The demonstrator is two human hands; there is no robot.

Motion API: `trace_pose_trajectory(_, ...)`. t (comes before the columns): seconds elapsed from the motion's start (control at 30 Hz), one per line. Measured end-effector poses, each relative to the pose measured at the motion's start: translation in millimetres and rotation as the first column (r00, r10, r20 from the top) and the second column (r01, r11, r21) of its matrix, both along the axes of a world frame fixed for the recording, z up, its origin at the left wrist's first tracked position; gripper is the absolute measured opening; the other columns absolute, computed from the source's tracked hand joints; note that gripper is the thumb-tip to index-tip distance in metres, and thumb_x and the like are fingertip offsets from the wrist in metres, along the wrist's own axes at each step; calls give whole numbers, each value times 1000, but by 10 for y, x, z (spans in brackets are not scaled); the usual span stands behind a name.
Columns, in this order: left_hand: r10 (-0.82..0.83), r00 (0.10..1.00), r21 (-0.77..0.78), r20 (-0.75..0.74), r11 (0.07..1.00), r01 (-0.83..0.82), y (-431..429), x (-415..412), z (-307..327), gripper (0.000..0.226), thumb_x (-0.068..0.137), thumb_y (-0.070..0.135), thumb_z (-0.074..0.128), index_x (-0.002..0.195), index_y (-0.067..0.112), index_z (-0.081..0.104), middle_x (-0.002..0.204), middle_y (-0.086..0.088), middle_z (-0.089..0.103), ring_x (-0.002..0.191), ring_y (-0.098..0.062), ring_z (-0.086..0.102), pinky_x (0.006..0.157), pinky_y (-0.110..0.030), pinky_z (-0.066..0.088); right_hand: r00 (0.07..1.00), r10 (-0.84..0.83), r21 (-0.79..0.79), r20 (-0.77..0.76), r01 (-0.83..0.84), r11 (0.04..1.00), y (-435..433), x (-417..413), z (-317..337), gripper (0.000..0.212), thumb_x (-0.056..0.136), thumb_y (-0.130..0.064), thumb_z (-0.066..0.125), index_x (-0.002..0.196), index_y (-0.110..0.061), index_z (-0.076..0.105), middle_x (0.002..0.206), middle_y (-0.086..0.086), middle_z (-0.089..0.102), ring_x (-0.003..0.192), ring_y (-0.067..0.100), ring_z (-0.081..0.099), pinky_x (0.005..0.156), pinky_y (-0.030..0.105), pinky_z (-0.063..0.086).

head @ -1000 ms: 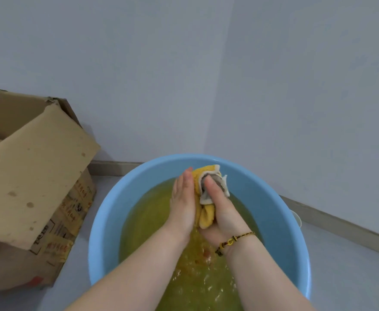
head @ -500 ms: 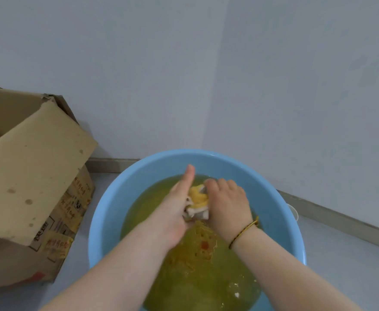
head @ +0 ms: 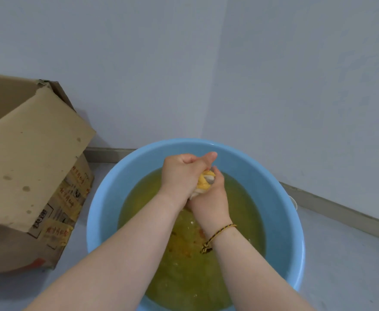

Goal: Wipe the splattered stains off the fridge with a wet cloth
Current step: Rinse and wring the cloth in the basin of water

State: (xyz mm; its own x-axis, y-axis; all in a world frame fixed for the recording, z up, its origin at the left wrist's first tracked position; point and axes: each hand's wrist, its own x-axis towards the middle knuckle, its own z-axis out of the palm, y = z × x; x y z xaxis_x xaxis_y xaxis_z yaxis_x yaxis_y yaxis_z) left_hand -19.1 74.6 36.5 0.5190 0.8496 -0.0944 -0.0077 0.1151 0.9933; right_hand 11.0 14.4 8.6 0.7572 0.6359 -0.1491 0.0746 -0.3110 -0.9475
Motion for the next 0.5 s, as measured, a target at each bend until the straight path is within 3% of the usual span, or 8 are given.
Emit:
trace_pose_trajectory(0.1,-46,998,31,-32,998,47,62,1,-9,46,73,21,74,33,17,52,36,7,54,35,-3,48,49,-17,43,971,110,43,-214,-104,994,32,17,3,44,71,8,68,107,-11,50,77,-1,59,70,15,58,65,28,51)
trace_pose_trajectory(0.2,-80,997,12,-20,997,80,72,12,-1,46,75,19,72,36,14,48,33,7,51,32,-4,45,40,-10,39,908,152,124,-390,-112,986,10,15,31,28,72,14,60,74,-12,51,46,-3,49,33,7,43,36,14,33)
trace_pose_trajectory(0.37,-126,991,10,-40,992,126,80,51,36,49,80,9,63,35,13,44,31,5,47,30,-4,41,38,-8,35,914,138,159,-382,-82,984,-5,-21,48,18,46,-3,51,62,-13,47,34,-6,41,26,9,34,33,9,24)
trace_pose_trajectory(0.5,-109,993,-79,-39,991,106,52,24,16,58,79,5,59,24,16,44,32,5,47,36,-9,44,47,-16,40,926,183,109,-331,-155,982,-39,11,53,18,51,2,53,61,-11,45,41,-1,42,25,8,34,32,9,24)
